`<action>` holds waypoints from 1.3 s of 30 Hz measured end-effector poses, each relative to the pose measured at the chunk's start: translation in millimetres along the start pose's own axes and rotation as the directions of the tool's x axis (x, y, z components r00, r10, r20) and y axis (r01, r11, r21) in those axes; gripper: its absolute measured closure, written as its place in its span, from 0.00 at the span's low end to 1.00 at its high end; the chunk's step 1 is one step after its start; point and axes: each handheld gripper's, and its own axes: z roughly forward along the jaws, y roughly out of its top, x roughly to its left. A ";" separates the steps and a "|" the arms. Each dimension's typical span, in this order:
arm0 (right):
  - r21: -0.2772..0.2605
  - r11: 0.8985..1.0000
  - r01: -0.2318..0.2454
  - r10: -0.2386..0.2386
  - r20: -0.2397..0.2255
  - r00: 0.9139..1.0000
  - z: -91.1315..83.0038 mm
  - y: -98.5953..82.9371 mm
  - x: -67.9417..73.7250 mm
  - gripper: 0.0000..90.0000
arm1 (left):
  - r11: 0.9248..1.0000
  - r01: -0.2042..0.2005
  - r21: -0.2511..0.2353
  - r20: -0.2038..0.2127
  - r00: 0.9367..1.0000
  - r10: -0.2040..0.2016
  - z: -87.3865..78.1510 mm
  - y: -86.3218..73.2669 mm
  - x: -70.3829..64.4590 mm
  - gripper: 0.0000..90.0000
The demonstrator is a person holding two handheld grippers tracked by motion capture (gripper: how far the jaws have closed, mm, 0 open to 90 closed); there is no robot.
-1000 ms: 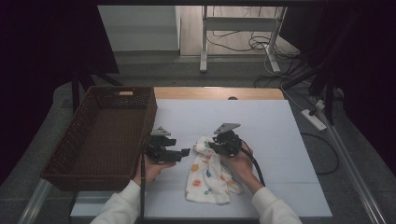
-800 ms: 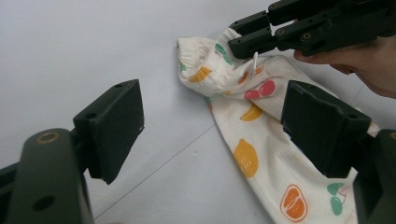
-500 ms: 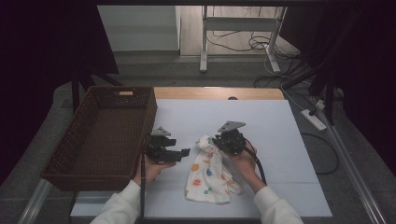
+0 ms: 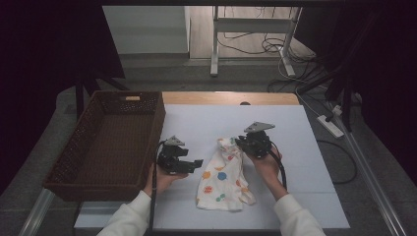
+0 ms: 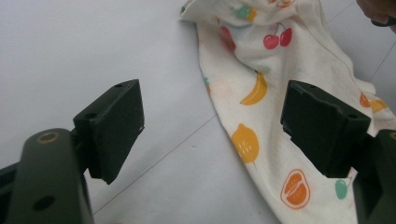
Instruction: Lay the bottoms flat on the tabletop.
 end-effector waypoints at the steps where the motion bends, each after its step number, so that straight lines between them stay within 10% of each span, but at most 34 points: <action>1: 0.003 1.000 -0.011 0.011 0.006 1.000 -1.2 -0.7 -2.5 0.86 | 1.000 0.001 -0.002 0.000 1.000 -0.001 -0.1 -0.1 0.0 0.23; 39: 0.066 0.980 -0.189 0.178 0.143 0.974 -26.1 -34.6 -76.4 0.86 | 1.000 0.002 -0.008 -0.006 1.000 -0.002 -3.9 0.0 1.9 0.23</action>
